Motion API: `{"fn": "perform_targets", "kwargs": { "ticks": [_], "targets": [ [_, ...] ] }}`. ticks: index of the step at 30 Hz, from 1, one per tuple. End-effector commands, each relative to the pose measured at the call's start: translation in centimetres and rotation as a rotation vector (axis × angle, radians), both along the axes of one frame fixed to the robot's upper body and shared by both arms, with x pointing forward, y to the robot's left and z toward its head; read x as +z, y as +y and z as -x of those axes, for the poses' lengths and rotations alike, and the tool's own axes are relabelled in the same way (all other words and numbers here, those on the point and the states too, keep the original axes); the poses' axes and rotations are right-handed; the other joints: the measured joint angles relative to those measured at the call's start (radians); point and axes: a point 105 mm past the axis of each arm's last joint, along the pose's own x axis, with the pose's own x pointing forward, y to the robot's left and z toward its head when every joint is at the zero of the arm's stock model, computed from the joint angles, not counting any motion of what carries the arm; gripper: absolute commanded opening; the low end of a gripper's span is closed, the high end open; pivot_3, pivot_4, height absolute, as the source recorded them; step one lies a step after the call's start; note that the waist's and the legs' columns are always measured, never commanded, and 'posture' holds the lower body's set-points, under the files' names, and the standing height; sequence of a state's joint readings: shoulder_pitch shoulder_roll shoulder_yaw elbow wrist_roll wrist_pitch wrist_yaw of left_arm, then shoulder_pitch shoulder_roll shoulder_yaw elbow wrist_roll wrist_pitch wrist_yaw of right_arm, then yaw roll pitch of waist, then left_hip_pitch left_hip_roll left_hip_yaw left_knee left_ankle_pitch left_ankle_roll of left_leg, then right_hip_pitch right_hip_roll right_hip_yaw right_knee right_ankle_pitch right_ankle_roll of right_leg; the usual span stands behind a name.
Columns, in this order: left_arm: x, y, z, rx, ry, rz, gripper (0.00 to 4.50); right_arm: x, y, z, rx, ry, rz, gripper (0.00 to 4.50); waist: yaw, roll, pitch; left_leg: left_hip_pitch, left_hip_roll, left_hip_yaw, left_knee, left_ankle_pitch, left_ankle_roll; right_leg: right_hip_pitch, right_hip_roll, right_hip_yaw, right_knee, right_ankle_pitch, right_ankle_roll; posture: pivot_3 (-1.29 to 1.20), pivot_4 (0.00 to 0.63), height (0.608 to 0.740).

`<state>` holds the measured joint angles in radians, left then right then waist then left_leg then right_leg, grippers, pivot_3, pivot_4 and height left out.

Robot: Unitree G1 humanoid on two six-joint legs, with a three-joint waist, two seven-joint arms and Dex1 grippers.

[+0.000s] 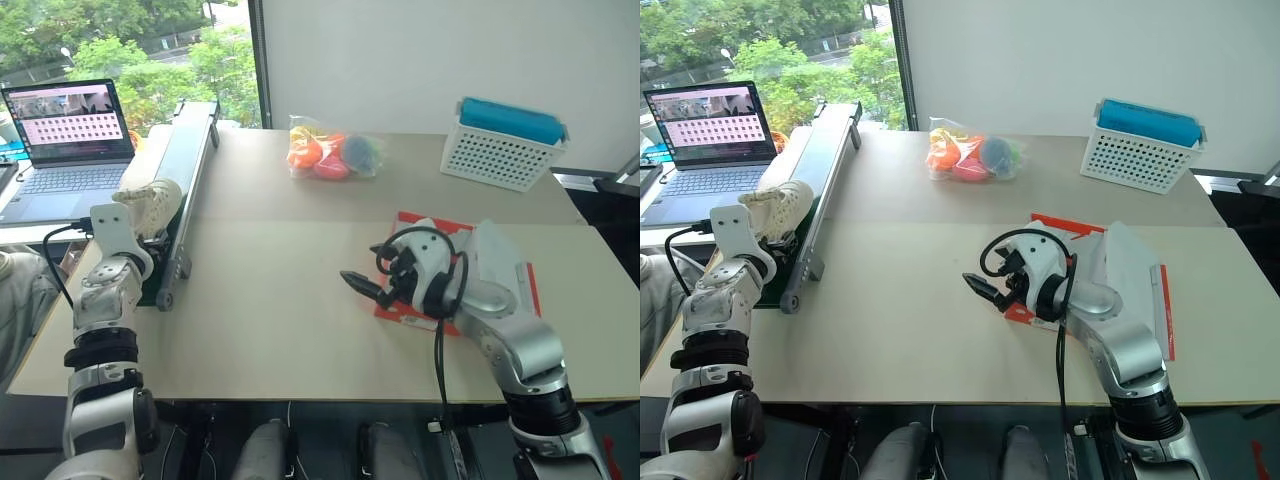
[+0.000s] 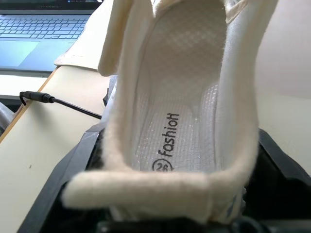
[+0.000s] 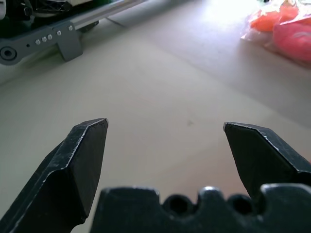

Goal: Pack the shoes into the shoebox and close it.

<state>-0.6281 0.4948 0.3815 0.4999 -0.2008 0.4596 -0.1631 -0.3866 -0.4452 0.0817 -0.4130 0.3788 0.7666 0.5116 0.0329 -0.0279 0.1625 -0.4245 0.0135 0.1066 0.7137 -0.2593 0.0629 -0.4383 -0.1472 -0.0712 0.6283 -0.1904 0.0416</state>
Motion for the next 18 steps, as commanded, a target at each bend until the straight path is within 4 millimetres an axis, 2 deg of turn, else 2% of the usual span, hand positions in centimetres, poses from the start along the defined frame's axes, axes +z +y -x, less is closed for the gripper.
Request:
{"fn": "perform_targets", "kwargs": {
  "ticks": [1, 6, 11, 14, 16, 18],
  "targets": [
    [1.9, -2.6, -1.0, -0.081, -0.097, 0.109, 2.86, 1.6, -0.3, -0.2, -0.010, -0.058, -0.030, 4.50, 0.008, 0.000, 0.000, 0.000, 0.000, 0.000, 0.000, 0.000, 0.000, 0.000, 0.000, 0.000, 0.000, 0.000, 0.000, 0.00, 0.150, 0.705],
    [5.7, -6.2, -0.9, -0.247, -0.302, 0.229, 2.86, 1.7, -0.2, -0.6, -0.019, -0.063, -0.038, 4.50, 0.011, -0.003, 0.002, -0.005, -0.001, -0.001, 0.002, 0.000, 0.000, -0.002, 0.000, -0.001, -0.001, 0.000, 0.000, 0.00, 0.150, 0.705],
    [5.7, -11.0, -0.2, -0.419, -0.295, 0.309, 2.86, 2.0, 0.1, -1.1, -0.032, -0.051, -0.073, 4.50, -0.018, -0.005, 0.003, -0.007, -0.001, -0.001, 0.001, 0.005, 0.007, -0.003, 0.000, -0.002, -0.003, 0.000, 0.001, 0.00, 0.150, 0.705],
    [4.6, -15.1, 0.5, -0.558, -0.237, 0.320, 2.86, 3.5, 0.2, -2.7, -0.099, 0.008, -0.251, 4.50, -0.033, -0.005, 0.003, -0.006, 0.000, 0.000, 0.001, 0.005, 0.006, -0.003, 0.001, -0.001, -0.002, 0.000, 0.001, 0.00, 0.150, 0.705],
    [3.8, -18.4, 1.3, -0.666, -0.199, 0.321, 2.86, 5.3, -0.1, -4.5, -0.169, 0.104, -0.490, 4.50, -0.035, -0.005, 0.003, -0.005, 0.000, 0.000, 0.001, 0.006, 0.005, -0.003, 0.001, -0.001, 0.000, 0.001, 0.000, 0.00, 0.150, 0.705],
    [3.3, -21.4, 2.3, -0.774, -0.175, 0.302, 2.86, 6.0, 0.4, -5.8, -0.186, 0.240, -0.677, 4.50, -0.039, -0.005, 0.004, -0.004, 0.000, 0.000, 0.001, 0.006, 0.005, -0.003, 0.002, -0.001, 0.000, 0.002, -0.001, 0.00, 0.150, 0.705]
  ]
}}
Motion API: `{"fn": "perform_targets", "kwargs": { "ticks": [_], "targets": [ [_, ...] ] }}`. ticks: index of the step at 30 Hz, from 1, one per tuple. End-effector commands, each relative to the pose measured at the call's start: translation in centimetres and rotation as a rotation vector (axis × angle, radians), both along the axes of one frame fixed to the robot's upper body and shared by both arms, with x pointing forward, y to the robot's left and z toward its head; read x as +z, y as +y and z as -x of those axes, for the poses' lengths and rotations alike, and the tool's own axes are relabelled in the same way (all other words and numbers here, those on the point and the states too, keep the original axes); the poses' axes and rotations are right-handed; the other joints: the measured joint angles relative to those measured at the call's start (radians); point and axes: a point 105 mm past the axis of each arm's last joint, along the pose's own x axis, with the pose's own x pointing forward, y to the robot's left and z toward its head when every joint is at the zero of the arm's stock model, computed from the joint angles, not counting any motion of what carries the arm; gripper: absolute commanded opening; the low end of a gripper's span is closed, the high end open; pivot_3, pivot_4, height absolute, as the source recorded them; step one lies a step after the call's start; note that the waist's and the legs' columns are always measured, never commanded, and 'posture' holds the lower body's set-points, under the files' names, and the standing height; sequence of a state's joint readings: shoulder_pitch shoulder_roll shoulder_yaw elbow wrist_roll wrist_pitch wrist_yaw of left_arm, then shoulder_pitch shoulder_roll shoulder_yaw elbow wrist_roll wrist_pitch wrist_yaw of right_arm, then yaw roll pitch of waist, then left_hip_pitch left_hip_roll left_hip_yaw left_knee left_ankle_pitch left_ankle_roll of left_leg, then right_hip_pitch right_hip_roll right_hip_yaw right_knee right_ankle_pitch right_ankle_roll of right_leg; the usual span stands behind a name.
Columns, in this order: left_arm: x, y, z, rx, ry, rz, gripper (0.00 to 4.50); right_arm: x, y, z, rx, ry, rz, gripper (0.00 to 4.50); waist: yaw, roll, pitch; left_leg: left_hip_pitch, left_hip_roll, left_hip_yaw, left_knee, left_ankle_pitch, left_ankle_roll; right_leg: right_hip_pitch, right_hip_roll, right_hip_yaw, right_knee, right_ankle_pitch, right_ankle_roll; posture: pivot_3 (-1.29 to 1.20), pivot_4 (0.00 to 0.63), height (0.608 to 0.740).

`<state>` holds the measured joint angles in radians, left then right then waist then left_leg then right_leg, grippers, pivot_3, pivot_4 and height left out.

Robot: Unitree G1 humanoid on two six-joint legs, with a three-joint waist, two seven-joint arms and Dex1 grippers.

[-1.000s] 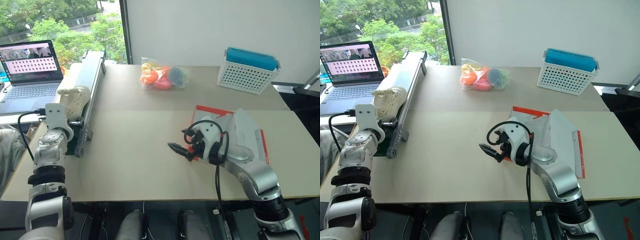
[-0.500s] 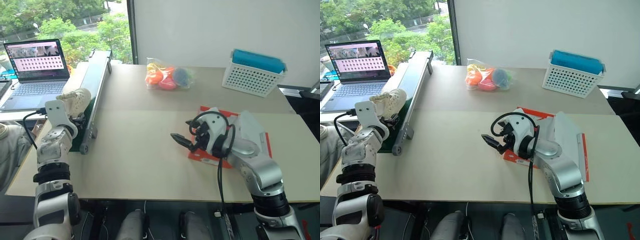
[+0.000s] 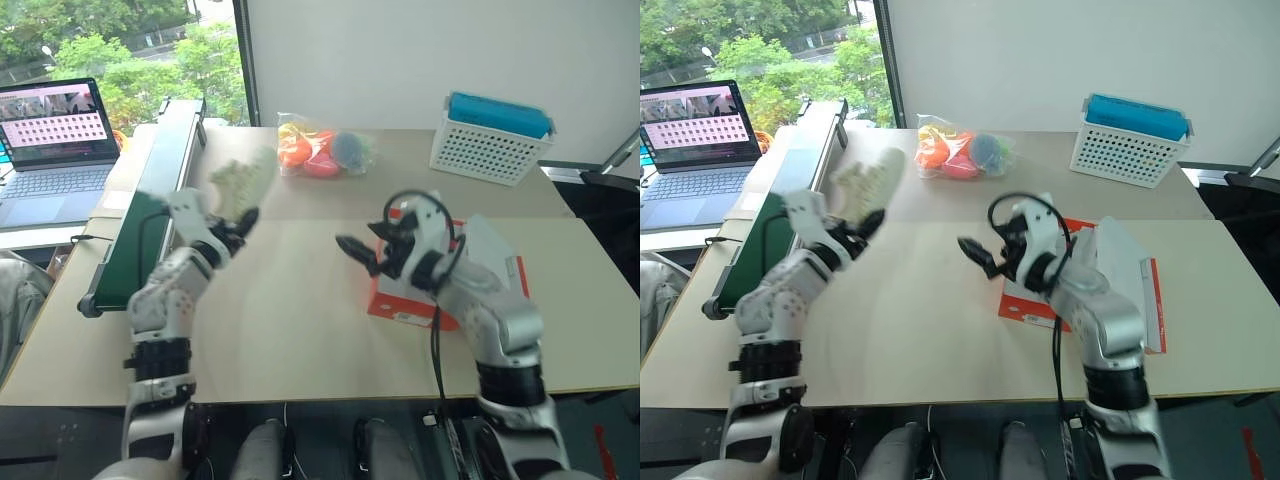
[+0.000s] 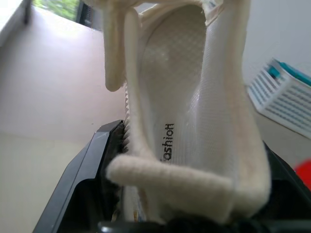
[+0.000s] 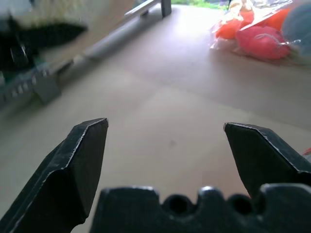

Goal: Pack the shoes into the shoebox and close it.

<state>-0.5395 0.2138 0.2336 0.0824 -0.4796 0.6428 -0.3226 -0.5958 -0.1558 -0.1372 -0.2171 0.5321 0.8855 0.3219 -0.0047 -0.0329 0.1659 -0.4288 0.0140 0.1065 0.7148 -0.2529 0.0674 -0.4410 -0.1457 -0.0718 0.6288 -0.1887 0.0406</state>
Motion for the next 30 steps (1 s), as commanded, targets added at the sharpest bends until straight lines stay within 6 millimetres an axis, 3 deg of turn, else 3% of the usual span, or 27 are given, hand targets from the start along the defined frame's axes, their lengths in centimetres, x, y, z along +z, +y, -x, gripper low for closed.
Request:
{"fn": "perform_targets", "kwargs": {
  "ticks": [1, 5, 9, 12, 23, 26, 30],
  "targets": [
    [1.6, -5.5, 1.8, -0.209, -0.081, -0.023, 2.86, 2.2, -0.1, -1.8, -0.028, 0.156, -0.294, 4.50, -0.001, 0.000, 0.000, 0.000, 0.000, 0.000, 0.000, 0.000, 0.000, 0.000, 0.000, 0.000, 0.000, 0.000, 0.000, 0.00, 0.150, 0.705],
    [2.4, -9.3, 3.0, -0.317, -0.097, 0.030, 2.86, 2.2, 1.4, -1.7, 0.028, 0.230, -0.328, 4.50, 0.000, 0.001, 0.001, -0.002, 0.000, 0.000, -0.003, -0.001, 0.001, -0.002, 0.001, -0.001, 0.000, 0.000, 0.000, 0.00, 0.150, 0.705],
    [2.9, -10.7, 3.3, -0.352, -0.107, 0.044, 2.86, 1.5, 1.8, -1.6, 0.024, 0.263, -0.300, 4.50, -0.008, 0.003, 0.002, -0.004, -0.001, 0.001, -0.002, -0.001, 0.002, -0.003, 0.000, 0.000, 0.000, 0.000, 0.000, 0.00, 0.150, 0.705],
    [3.1, -10.5, 3.0, -0.348, -0.109, 0.046, 2.86, 1.3, 1.5, -1.5, 0.015, 0.268, -0.310, 4.50, -0.011, 0.003, 0.002, -0.003, 0.000, 0.001, -0.002, -0.001, 0.003, -0.004, 0.000, 0.000, -0.001, 0.000, 0.000, 0.00, 0.150, 0.705],
    [1.5, -5.9, 0.6, -0.208, -0.065, -0.041, 2.86, 2.9, -2.0, -1.7, -0.081, 0.205, -0.358, 4.50, -0.010, 0.003, 0.002, -0.003, 0.000, 0.001, -0.002, -0.001, 0.003, -0.004, 0.001, 0.001, 0.000, 0.000, 0.001, 0.00, 0.150, 0.705],
    [2.2, -6.1, 0.6, -0.222, -0.091, -0.033, 2.86, 2.8, -2.0, -1.7, -0.086, 0.212, -0.348, 4.50, -0.010, 0.003, 0.002, -0.003, 0.000, 0.001, -0.002, 0.000, 0.003, -0.005, 0.001, 0.001, 0.000, 0.000, 0.001, 0.00, 0.150, 0.705],
    [3.6, -7.9, 1.3, -0.277, -0.135, 0.003, 2.86, 2.1, -1.4, -1.7, -0.070, 0.239, -0.335, 4.50, -0.008, 0.003, 0.002, -0.004, 0.000, 0.001, -0.002, 0.000, 0.003, -0.005, 0.001, 0.001, 0.000, 0.000, 0.001, 0.00, 0.150, 0.705]
  ]
}}
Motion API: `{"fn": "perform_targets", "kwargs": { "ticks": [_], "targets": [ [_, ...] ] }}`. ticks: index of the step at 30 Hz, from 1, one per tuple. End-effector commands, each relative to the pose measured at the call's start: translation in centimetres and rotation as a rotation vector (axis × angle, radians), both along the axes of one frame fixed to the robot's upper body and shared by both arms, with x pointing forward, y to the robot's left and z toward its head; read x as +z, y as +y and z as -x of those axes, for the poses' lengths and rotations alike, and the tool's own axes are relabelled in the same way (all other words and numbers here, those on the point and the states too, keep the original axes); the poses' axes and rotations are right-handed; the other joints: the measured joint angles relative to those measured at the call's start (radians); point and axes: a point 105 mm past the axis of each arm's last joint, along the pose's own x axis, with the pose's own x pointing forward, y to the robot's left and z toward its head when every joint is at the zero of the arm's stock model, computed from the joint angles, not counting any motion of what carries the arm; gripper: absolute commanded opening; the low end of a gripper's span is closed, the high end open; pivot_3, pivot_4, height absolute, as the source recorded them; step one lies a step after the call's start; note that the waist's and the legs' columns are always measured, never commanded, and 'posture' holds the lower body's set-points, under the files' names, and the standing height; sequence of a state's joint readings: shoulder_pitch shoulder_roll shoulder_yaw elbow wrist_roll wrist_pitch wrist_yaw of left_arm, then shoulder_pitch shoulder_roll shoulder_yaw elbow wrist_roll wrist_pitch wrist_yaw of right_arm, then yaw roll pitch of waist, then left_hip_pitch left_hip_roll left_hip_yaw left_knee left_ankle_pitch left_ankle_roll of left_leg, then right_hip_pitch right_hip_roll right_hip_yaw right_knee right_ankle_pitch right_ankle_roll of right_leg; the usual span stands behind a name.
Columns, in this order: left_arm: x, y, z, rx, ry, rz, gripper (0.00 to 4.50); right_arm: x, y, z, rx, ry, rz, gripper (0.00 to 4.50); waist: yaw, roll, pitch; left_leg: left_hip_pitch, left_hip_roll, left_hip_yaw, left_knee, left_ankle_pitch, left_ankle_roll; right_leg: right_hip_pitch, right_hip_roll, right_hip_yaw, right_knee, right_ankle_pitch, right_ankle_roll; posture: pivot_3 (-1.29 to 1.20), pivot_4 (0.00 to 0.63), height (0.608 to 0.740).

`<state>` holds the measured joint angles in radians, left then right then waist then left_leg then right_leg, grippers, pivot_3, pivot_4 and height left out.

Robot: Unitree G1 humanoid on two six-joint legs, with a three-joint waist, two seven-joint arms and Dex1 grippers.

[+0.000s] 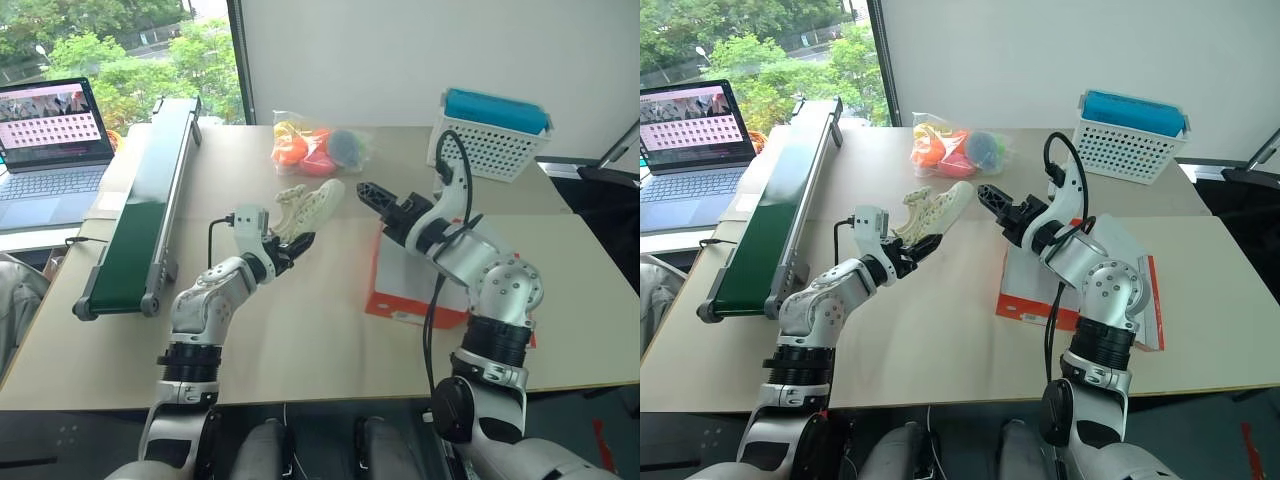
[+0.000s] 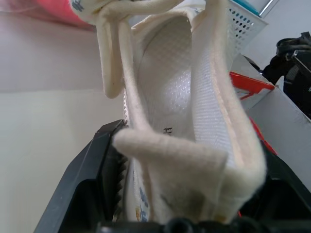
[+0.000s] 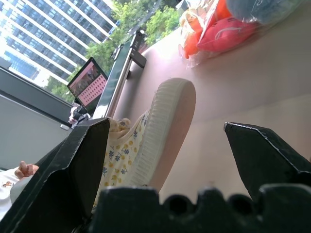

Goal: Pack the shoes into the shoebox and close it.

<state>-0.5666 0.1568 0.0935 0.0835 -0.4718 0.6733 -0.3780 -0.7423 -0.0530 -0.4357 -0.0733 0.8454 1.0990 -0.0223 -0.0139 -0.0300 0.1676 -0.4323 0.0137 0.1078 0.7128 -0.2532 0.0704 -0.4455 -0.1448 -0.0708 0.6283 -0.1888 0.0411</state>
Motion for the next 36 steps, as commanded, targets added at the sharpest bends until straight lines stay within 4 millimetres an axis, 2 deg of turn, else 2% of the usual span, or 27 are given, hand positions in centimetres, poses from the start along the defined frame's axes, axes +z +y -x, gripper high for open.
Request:
{"fn": "perform_targets", "kwargs": {
  "ticks": [1, 5, 9, 15, 18, 21, 27, 30, 35, 36],
  "targets": [
    [4.4, -2.5, 0.8, -0.083, -0.156, 0.057, 2.86, 1.2, 1.0, 0.5, 0.041, -0.043, -0.006, 4.50, 0.001, 0.000, 0.000, 0.000, 0.000, 0.000, 0.000, 0.000, 0.000, 0.000, 0.000, 0.000, 0.000, 0.000, 0.000, 0.00, 0.150, 0.705],
    [6.0, -4.1, 1.7, -0.130, -0.192, 0.109, 2.86, 0.7, 1.8, 0.5, 0.061, -0.019, -0.011, 4.50, 0.001, 0.000, 0.000, -0.001, 0.000, 0.000, 0.000, 0.000, 0.000, 0.000, 0.000, 0.000, 0.000, 0.000, 0.000, 0.00, 0.150, 0.705],
    [6.4, -5.6, 2.9, -0.190, -0.201, 0.108, 2.86, 0.8, 2.1, 0.5, 0.070, -0.016, -0.034, 4.50, 0.000, 0.000, 0.000, -0.001, 0.000, 0.000, 0.000, 0.000, 0.000, 0.000, 0.000, 0.000, 0.000, 0.000, 0.000, 0.00, 0.150, 0.705],
    [6.0, -5.7, 3.0, -0.189, -0.186, 0.100, 2.86, 1.3, 2.1, 0.1, 0.055, -0.023, -0.051, 4.50, -0.001, 0.000, 0.000, 0.000, 0.000, 0.000, 0.000, -0.001, 0.002, 0.000, 0.000, 0.000, 0.000, 0.000, 0.000, 0.00, 0.150, 0.705],
    [6.0, -5.4, 2.7, -0.178, -0.185, 0.093, 2.84, 1.1, 1.9, 0.1, 0.041, -0.018, -0.036, 3.83, -0.001, 0.000, 0.000, -0.001, 0.000, 0.000, 0.000, -0.001, 0.001, 0.000, 0.000, 0.000, 0.000, 0.000, 0.000, 0.00, 0.150, 0.705],
    [6.0, -5.2, 2.5, -0.166, -0.186, 0.092, 2.84, 0.9, 1.8, 0.1, 0.037, -0.016, -0.031, 2.73, -0.001, 0.000, 0.000, -0.001, 0.000, 0.000, 0.000, -0.001, 0.001, 0.000, 0.000, 0.000, 0.000, 0.000, 0.000, 0.00, 0.150, 0.705],
    [5.6, -5.3, 2.3, -0.146, -0.180, 0.068, 2.84, 0.8, 2.3, 0.2, 0.051, -0.015, -0.043, 1.05, 0.000, 0.000, 0.000, -0.001, 0.000, 0.000, 0.000, -0.001, 0.001, 0.000, 0.000, 0.000, 0.000, 0.000, 0.000, 0.00, 0.150, 0.705],
    [5.3, -5.4, 2.3, -0.148, -0.171, 0.064, 2.84, 0.9, 2.5, 0.4, 0.064, -0.018, -0.051, 0.73, 0.000, 0.000, 0.000, -0.001, 0.000, 0.000, 0.000, -0.001, 0.001, 0.000, 0.000, 0.001, 0.000, 0.000, 0.000, 0.00, 0.150, 0.705],
    [4.8, -5.5, 2.0, -0.133, -0.166, 0.041, 2.84, 1.0, 2.6, 0.5, 0.059, -0.019, -0.062, 0.73, 0.000, 0.000, 0.000, -0.001, 0.000, 0.000, 0.000, 0.000, 0.001, 0.000, 0.000, 0.001, 0.000, 0.000, 0.000, 0.00, 0.150, 0.705],
    [4.9, -5.4, 2.0, -0.129, -0.174, 0.051, 3.22, 1.1, 2.5, 0.5, 0.055, -0.022, -0.068, 0.72, 0.000, 0.000, 0.000, -0.001, 0.000, 0.000, 0.000, 0.000, 0.001, 0.000, 0.000, 0.001, 0.000, 0.000, 0.000, 0.00, 0.150, 0.705]
  ]
}}
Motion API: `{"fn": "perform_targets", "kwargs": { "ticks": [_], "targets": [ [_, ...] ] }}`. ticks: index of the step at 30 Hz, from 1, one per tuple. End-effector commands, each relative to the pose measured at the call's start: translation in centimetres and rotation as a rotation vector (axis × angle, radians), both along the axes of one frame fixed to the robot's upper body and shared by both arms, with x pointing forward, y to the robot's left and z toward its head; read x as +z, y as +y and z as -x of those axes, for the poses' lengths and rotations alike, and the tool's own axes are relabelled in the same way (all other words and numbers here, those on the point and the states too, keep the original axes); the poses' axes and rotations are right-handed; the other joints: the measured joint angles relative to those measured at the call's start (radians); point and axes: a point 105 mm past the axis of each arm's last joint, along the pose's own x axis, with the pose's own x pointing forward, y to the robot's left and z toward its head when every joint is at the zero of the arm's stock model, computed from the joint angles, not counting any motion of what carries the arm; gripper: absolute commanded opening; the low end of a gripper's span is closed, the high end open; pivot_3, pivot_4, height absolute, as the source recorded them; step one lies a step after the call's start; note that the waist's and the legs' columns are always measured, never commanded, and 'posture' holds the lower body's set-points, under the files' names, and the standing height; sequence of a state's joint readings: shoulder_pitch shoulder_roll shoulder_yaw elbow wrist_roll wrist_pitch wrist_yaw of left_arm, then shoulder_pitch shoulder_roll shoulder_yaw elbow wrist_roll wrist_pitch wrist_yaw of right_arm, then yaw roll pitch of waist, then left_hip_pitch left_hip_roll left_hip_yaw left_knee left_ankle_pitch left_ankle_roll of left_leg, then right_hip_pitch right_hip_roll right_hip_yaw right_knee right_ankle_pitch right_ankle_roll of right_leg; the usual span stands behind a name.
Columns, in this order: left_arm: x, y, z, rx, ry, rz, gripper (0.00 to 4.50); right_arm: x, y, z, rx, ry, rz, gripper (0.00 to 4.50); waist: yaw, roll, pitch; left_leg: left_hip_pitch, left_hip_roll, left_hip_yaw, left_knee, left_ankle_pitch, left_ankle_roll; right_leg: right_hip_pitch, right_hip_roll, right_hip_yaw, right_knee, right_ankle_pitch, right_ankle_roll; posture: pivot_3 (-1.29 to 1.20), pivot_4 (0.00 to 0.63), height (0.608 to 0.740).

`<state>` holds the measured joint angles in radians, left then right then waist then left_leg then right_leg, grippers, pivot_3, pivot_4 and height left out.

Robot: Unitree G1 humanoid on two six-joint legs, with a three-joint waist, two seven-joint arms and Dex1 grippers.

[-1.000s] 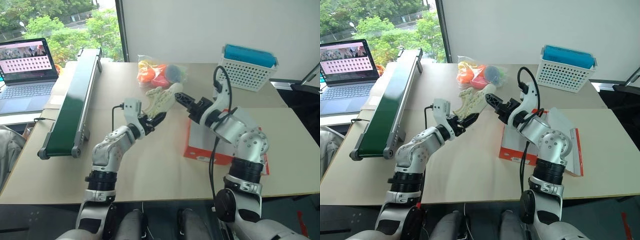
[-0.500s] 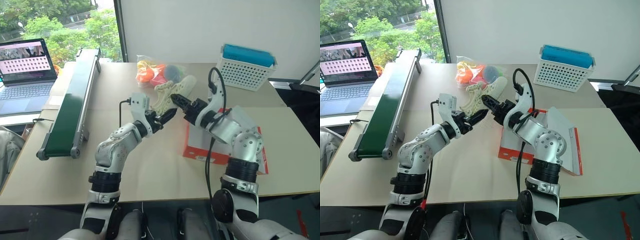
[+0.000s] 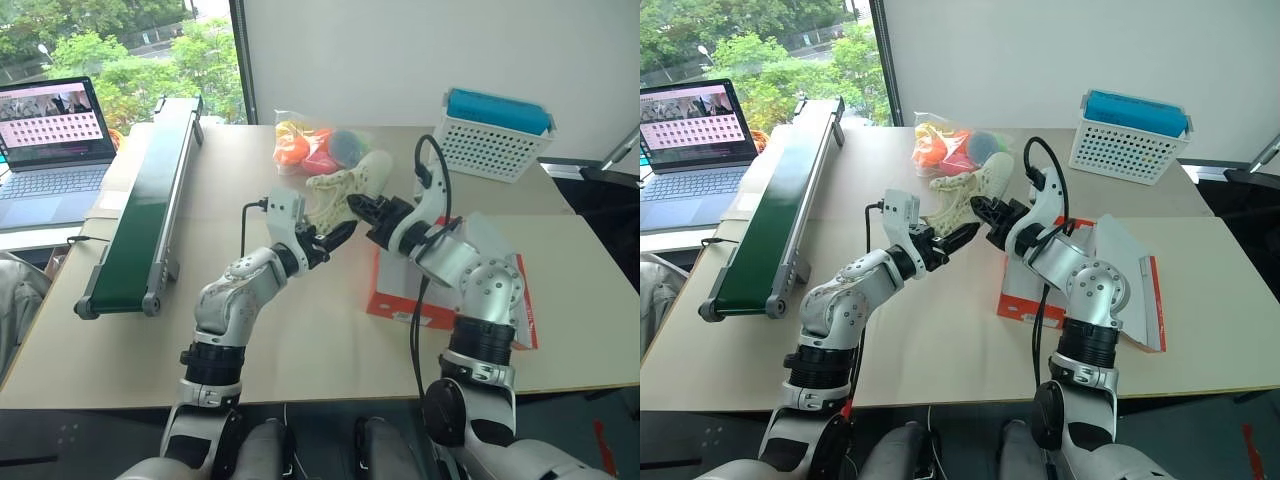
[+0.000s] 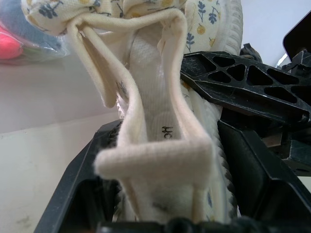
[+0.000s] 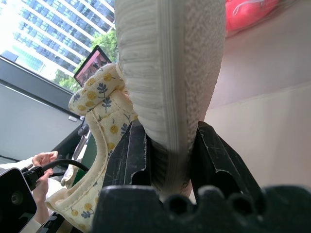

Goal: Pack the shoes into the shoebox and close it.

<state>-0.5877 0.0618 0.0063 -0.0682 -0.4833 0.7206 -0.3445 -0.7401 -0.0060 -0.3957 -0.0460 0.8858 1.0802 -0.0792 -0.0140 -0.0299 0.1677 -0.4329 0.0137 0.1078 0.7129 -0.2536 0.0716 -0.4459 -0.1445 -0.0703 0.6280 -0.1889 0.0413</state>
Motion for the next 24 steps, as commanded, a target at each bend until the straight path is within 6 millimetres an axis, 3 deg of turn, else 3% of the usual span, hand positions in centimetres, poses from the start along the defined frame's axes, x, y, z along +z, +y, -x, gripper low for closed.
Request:
{"fn": "perform_targets", "kwargs": {
  "ticks": [1, 4, 8, 13, 17, 24],
  "targets": [
    [1.7, -0.2, 0.1, -0.003, -0.080, 0.032, 3.60, 1.9, 0.3, 0.4, 0.012, -0.070, -0.051, 0.71, 0.000, 0.000, 0.000, 0.000, 0.000, 0.000, 0.000, 0.000, 0.000, 0.000, 0.000, 0.000, 0.000, 0.000, 0.000, 0.00, 0.150, 0.705],
    [1.7, -0.7, 0.6, -0.037, -0.108, -0.003, 4.44, 2.4, -0.1, 0.4, -0.008, -0.081, -0.072, 0.71, 0.000, 0.000, 0.000, 0.000, 0.000, 0.000, 0.000, 0.000, 0.000, 0.000, 0.000, 0.000, 0.000, 0.000, 0.000, 0.00, 0.150, 0.705],
    [1.4, -1.0, 1.4, -0.099, -0.110, -0.010, 4.44, 3.0, -2.4, -0.3, -0.115, -0.100, -0.048, 0.71, -0.001, 0.000, 0.000, 0.000, 0.000, 0.000, 0.000, 0.000, 0.000, 0.000, 0.000, 0.000, 0.000, 0.000, 0.000, 0.00, 0.150, 0.705],
    [0.5, -0.7, 3.3, -0.234, -0.146, -0.107, 4.44, 5.1, -8.7, -1.0, -0.284, -0.111, 0.062, 0.71, 0.007, 0.003, 0.002, -0.001, -0.001, 0.000, 0.000, 0.000, 0.000, -0.001, 0.000, 0.000, 0.000, 0.000, 0.000, 0.00, 0.150, 0.705],
    [-0.5, 0.0, 4.6, -0.352, -0.144, -0.168, 4.44, 6.4, -12.0, 0.0, -0.262, -0.052, 0.233, 0.71, 0.005, 0.004, 0.002, -0.007, -0.001, 0.002, 0.001, 0.001, 0.000, -0.009, -0.001, 0.002, 0.001, 0.000, 0.000, 0.00, 0.150, 0.705],
    [-1.7, -0.4, 7.2, -0.575, -0.161, -0.268, 4.44, 2.7, -14.0, 1.8, -0.077, 0.269, 0.463, 0.71, -0.004, 0.006, 0.003, -0.007, 0.001, 0.003, 0.000, -0.002, 0.007, -0.010, 0.000, 0.003, 0.001, 0.001, -0.001, 0.00, 0.150, 0.705]
  ]
}}
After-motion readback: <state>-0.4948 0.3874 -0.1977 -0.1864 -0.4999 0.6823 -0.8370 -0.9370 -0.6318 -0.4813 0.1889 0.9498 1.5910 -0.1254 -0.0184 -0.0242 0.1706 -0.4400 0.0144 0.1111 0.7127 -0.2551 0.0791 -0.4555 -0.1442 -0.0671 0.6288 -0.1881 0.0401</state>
